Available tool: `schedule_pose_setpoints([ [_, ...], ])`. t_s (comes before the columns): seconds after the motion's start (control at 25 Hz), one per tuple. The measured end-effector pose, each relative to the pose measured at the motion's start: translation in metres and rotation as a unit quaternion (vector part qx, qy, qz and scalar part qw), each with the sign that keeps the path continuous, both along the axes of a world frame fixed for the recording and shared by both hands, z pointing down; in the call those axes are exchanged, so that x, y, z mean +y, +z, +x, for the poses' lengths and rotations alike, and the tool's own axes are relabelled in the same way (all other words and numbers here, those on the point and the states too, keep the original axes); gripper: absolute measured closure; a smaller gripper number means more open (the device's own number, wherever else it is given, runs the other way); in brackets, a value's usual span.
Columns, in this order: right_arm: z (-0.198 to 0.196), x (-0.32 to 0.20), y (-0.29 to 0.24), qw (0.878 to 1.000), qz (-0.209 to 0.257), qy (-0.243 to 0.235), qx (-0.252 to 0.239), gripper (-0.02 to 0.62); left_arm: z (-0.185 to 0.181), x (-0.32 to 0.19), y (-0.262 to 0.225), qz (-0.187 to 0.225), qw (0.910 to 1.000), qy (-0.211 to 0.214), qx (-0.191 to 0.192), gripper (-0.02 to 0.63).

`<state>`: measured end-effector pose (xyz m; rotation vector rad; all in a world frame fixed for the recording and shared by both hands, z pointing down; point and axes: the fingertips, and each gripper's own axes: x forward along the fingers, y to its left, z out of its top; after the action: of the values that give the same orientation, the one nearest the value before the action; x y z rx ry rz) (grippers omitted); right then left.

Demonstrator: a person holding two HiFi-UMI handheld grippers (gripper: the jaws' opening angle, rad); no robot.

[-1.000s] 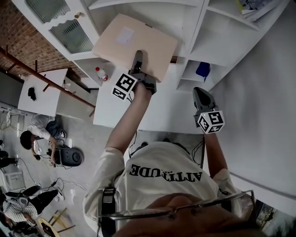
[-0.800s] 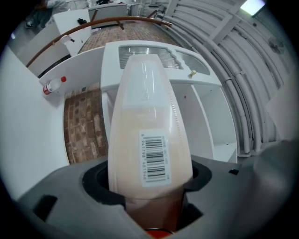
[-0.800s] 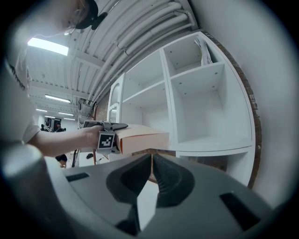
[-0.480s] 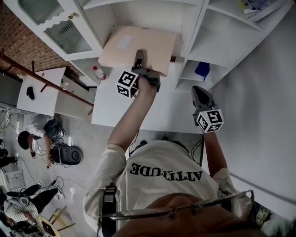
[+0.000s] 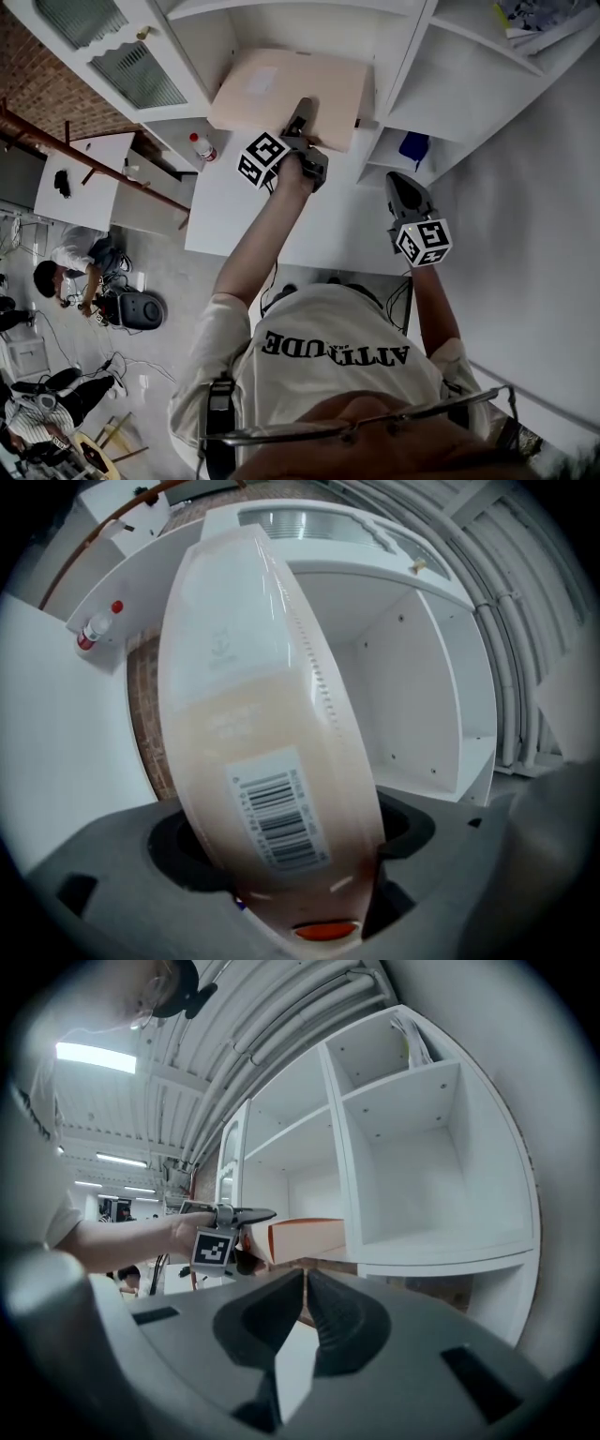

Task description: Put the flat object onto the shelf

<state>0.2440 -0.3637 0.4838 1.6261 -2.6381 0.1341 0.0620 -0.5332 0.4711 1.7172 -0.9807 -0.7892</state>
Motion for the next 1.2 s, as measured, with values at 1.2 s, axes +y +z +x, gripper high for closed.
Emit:
schedule_pose_setpoints([
  [1.2,-0.098,-0.064,-0.029,0.997,0.009,-0.071,0.009,0.373,-0.048,0.09,0.004,0.186,0.9128,0.247,-0.267,0.199],
])
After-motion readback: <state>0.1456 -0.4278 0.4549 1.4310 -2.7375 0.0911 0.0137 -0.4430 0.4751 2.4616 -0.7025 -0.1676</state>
